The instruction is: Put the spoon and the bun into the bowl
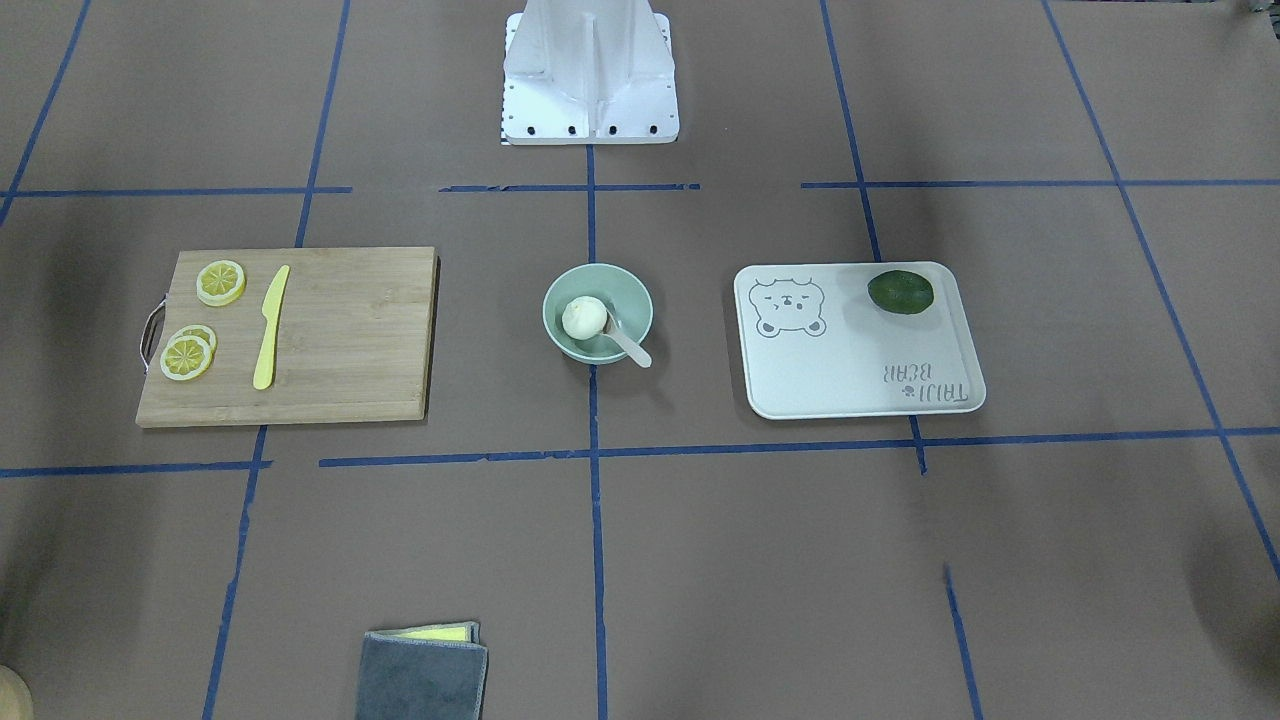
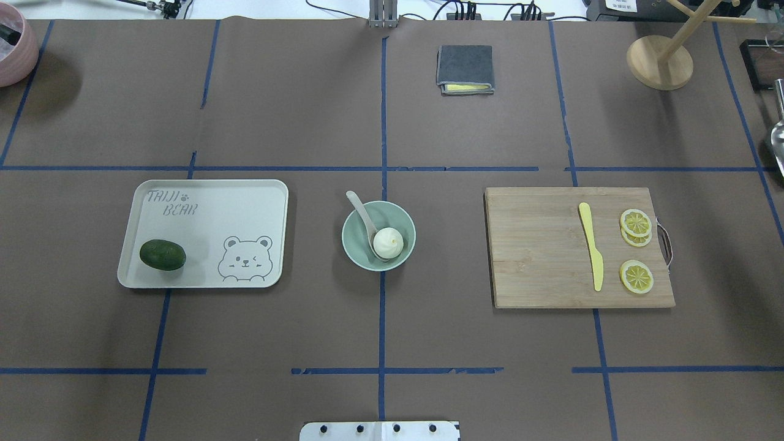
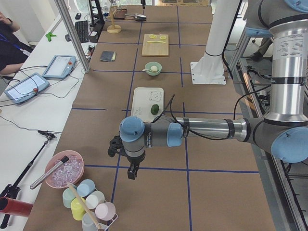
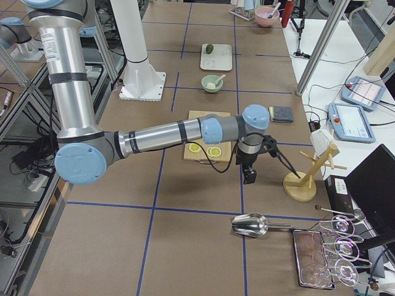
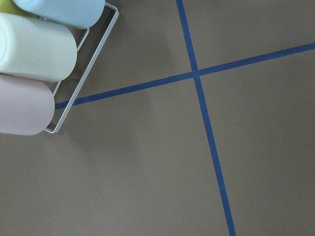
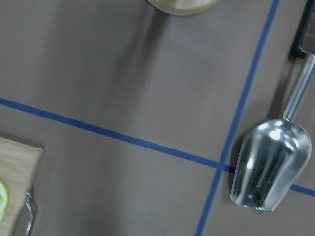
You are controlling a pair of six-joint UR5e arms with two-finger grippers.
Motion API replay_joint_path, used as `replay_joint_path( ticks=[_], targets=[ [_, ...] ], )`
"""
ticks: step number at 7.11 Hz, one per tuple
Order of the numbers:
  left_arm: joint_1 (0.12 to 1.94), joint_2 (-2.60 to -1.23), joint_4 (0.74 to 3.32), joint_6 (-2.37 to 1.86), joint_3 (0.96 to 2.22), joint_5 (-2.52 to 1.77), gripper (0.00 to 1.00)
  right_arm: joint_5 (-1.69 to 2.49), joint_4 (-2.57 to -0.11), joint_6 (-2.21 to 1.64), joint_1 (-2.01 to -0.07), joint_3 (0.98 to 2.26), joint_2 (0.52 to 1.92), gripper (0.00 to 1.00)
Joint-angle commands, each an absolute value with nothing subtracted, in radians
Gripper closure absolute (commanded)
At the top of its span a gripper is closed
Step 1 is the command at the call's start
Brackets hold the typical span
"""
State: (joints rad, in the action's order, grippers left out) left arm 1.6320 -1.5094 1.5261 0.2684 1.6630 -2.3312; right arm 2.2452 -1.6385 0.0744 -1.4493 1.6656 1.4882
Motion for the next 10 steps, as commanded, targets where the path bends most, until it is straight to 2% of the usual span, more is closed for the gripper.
replay_joint_path(
  ticks=[1,6,10],
  targets=[
    [1.632,-1.509,1.526,0.267,1.660,-2.384,0.00,2.261,-1.637,0.109,-1.537,1.699,1.642,0.00],
    [1.631,-1.505,1.534,0.288,1.669,-2.379,0.00,2.316,-1.625,0.118,-1.578,1.709,1.690,0.00],
    [1.631,-1.502,1.539,0.290,1.672,-2.381,0.00,2.316,-1.491,0.121,-1.578,1.707,1.738,0.00]
  ],
)
